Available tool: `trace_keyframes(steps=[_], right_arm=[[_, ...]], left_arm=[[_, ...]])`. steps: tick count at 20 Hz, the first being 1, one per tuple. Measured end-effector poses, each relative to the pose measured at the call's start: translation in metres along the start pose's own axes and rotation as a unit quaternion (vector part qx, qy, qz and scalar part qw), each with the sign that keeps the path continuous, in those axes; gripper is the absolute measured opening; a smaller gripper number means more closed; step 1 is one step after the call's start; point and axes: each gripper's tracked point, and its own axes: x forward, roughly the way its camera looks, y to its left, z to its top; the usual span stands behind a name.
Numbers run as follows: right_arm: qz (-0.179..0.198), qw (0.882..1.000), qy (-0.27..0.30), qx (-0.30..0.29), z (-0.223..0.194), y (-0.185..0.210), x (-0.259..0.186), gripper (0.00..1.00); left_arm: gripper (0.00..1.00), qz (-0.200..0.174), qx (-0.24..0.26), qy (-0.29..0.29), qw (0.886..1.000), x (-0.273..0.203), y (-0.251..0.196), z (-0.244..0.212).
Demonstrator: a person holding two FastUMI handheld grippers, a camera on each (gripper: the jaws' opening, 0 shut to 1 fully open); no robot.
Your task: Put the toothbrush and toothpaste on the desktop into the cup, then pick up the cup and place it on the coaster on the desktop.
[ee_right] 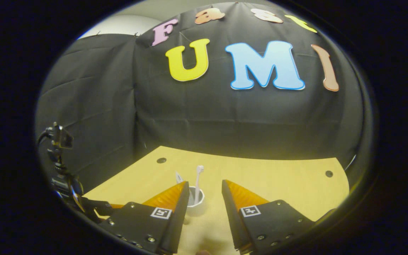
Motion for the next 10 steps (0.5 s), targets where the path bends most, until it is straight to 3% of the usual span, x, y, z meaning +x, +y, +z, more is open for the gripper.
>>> trace_keyframes(steps=[4, 10], right_arm=[[-0.029, 0.999, 0.004, 0.018, -0.009, -0.028, -0.03, 0.56], [-0.056, 0.997, 0.02, 0.048, -0.027, -0.057, -0.052, 0.56]], left_arm=[[0.92, -0.006, 0.02, 0.033, 0.999, 0.016, -0.013, 0.0], [0.92, -0.028, 0.013, 0.1, 0.995, 0.047, -0.027, -0.01]])
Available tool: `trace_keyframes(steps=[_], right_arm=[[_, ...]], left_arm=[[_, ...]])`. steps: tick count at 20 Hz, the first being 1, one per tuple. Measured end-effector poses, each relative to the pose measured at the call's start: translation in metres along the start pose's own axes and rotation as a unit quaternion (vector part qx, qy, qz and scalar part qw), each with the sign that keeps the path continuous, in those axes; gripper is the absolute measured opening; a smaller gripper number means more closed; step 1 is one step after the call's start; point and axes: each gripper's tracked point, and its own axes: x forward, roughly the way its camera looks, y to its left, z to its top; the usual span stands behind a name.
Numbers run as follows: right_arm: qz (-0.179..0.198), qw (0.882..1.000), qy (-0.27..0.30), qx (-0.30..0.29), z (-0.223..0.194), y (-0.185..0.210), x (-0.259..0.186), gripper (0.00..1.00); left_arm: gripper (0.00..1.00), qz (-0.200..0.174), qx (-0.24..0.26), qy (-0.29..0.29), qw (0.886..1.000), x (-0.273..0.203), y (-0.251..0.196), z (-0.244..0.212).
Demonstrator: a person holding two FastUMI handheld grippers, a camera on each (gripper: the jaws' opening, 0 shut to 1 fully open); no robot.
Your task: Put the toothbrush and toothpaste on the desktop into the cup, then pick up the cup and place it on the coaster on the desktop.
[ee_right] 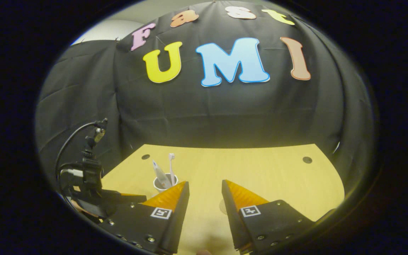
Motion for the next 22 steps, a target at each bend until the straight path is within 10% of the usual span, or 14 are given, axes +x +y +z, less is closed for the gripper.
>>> trace_keyframes(steps=[19, 22], right_arm=[[-0.015, 0.996, 0.07, 0.055, -0.039, -0.049, 0.0, 0.56], [-0.017, 0.995, 0.075, 0.066, -0.042, -0.056, 0.002, 0.56]], left_arm=[[0.91, 0.063, 0.038, 0.161, 0.984, 0.06, 0.019, -0.008], [0.75, 0.071, 0.027, 0.171, 0.982, 0.068, 0.018, -0.013]])
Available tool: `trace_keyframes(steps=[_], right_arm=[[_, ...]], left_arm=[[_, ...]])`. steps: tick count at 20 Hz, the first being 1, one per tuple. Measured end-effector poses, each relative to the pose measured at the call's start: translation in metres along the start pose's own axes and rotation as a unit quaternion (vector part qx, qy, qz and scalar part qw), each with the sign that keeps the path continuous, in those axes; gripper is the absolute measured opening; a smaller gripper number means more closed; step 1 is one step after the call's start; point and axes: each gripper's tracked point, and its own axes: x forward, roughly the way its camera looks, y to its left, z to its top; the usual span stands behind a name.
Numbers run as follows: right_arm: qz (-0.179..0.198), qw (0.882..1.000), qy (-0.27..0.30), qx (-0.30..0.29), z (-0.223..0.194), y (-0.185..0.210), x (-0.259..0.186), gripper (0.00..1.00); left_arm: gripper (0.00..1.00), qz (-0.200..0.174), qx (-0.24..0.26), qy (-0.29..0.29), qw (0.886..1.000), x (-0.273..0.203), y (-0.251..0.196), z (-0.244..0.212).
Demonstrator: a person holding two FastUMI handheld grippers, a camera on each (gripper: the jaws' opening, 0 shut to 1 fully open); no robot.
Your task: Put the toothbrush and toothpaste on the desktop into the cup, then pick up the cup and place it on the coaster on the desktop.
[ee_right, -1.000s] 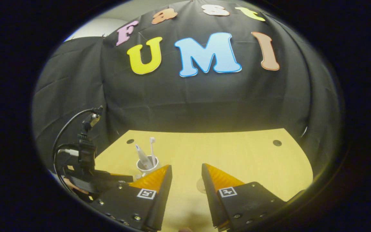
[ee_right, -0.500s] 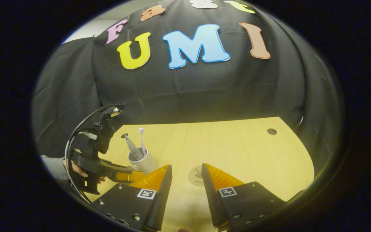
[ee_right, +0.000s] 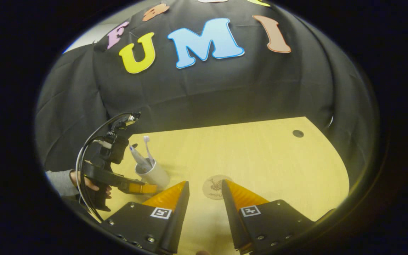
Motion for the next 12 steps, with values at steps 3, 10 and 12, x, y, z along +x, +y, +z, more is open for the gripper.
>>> trace_keyframes(steps=[3, 10, 12], right_arm=[[-0.005, 1.0, 0.003, 0.005, 0.001, -0.008, 0.0, 0.56], [-0.012, 1.0, 0.01, 0.014, -0.004, -0.025, -0.001, 0.56], [-0.011, 1.0, 0.011, 0.017, -0.005, -0.028, -0.003, 0.56]], left_arm=[[0.71, 0.007, -0.011, 0.009, 1.0, 0.005, 0.004, 0.001], [0.43, 0.034, -0.02, 0.014, 0.999, 0.011, 0.009, 0.0], [0.43, 0.037, -0.016, 0.013, 0.999, 0.013, 0.009, 0.002]])
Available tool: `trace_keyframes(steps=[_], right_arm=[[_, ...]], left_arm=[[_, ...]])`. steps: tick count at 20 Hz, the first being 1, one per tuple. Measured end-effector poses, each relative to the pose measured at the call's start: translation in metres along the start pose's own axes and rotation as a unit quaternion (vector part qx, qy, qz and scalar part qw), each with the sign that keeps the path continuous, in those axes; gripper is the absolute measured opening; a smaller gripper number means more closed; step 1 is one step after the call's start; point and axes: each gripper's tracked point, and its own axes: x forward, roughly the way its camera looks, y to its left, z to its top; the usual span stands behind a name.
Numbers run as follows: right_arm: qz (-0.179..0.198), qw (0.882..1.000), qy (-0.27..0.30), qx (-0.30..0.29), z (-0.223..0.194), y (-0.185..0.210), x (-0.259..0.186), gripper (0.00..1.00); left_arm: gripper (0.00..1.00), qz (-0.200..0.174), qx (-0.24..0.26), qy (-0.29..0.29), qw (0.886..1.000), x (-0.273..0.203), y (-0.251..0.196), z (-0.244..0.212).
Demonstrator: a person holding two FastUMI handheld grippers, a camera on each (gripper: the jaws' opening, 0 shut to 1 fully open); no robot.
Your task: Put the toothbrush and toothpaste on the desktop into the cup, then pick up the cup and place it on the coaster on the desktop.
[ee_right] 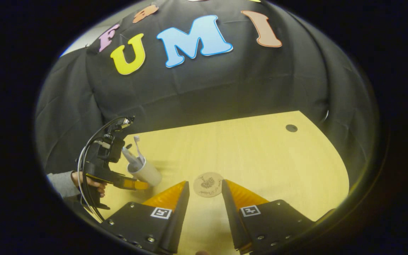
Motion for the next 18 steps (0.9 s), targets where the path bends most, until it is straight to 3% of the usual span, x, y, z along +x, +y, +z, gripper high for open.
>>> trace_keyframes(steps=[3, 4, 9, 18], right_arm=[[-0.001, 1.0, 0.002, -0.002, -0.001, -0.004, -0.002, 0.56], [-0.001, 1.0, 0.003, -0.002, -0.001, -0.005, -0.002, 0.56], [-0.002, 1.0, -0.002, 0.003, 0.001, -0.011, -0.005, 0.56], [-0.003, 1.0, -0.017, 0.005, 0.005, -0.024, -0.018, 0.56]], left_arm=[[0.41, 0.007, -0.003, -0.007, 1.0, -0.001, 0.001, 0.003], [0.34, 0.006, -0.007, -0.008, 1.0, -0.001, -0.001, 0.002], [0.34, 0.006, 0.007, -0.012, 1.0, -0.008, -0.01, 0.005], [0.34, -0.037, 0.069, -0.032, 0.996, -0.024, -0.098, 0.01]])
